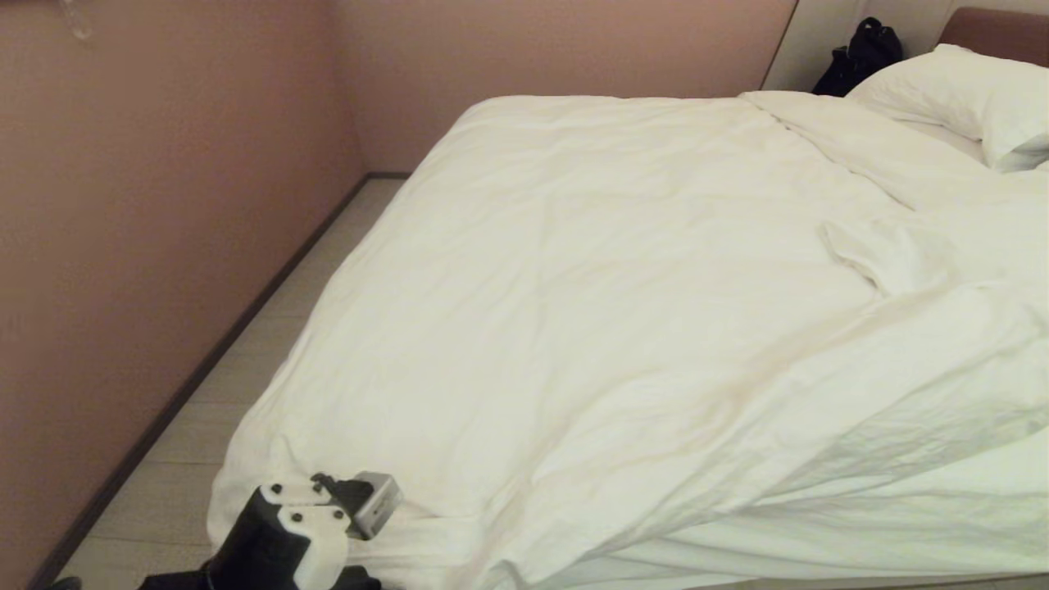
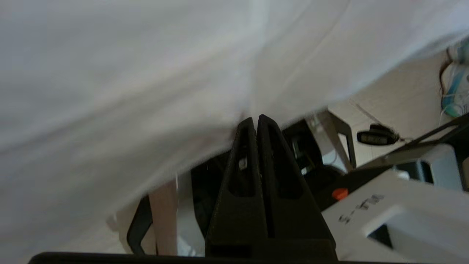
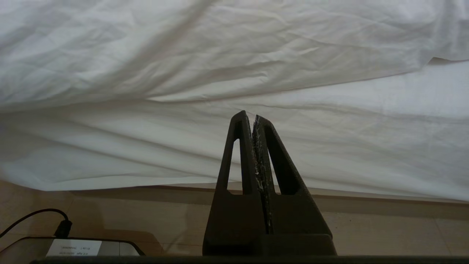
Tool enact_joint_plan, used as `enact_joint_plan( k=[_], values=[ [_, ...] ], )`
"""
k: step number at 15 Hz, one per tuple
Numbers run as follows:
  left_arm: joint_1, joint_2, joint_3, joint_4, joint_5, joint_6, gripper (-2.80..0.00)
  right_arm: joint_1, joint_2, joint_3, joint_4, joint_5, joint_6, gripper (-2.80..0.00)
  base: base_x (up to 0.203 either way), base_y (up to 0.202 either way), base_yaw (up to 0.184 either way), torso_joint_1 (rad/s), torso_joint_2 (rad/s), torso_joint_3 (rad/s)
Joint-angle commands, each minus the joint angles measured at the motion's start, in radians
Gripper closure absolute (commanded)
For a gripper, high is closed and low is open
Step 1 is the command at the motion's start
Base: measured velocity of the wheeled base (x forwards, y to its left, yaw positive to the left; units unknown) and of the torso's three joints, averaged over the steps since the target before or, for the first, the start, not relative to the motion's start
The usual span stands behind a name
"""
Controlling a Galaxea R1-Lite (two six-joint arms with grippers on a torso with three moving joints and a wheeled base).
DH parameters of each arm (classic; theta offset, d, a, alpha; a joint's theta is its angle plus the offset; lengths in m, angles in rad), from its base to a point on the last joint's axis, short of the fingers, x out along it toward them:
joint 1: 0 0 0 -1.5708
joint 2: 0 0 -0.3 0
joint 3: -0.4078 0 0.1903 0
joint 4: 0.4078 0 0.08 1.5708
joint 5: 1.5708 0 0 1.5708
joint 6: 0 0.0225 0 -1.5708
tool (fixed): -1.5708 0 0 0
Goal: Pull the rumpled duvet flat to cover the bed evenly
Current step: Flatten the corners of the folded blanket
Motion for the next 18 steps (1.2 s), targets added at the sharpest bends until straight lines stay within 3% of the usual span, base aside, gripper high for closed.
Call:
enact_joint_plan(
  k=[1, 4, 8, 9, 14, 18],
  values=[
    [-0.002, -0.058, 0.041, -0.005, 0.002, -0.008, 0.0, 0.0, 0.001, 0.0, 0.0, 0.001, -0.001, 0.0, 0.0, 0.0, 0.0, 0.0, 0.0, 0.0],
    [0.008, -0.167, 0.038, 0.004, 0.047, -0.003, 0.0, 0.0, 0.001, 0.0, 0.0, 0.001, -0.001, 0.0, 0.0, 0.0, 0.0, 0.0, 0.0, 0.0],
    [0.049, -0.218, -0.038, 0.006, 0.318, 0.026, 0.0, 0.001, 0.001, 0.0, 0.0, 0.001, -0.001, 0.0, 0.0, 0.0, 0.0, 0.0, 0.0, 0.0],
    [0.071, -0.21, -0.06, 0.006, 0.348, 0.025, 0.0, 0.001, 0.001, 0.0, 0.0, 0.001, -0.001, 0.0, 0.0, 0.0, 0.0, 0.0, 0.0, 0.0],
    [0.24, -0.057, -0.114, -0.002, 0.37, 0.017, 0.0, 0.0, 0.001, 0.0, 0.0, 0.001, -0.001, 0.0, 0.0, 0.0, 0.0, 0.0, 0.0, 0.0],
    [0.306, 0.132, -0.116, -0.054, 0.373, -0.017, 0.0, 0.001, 0.001, 0.0, 0.0, 0.001, -0.001, 0.0, 0.0, 0.0, 0.0, 0.0, 0.0, 0.0]
  ],
)
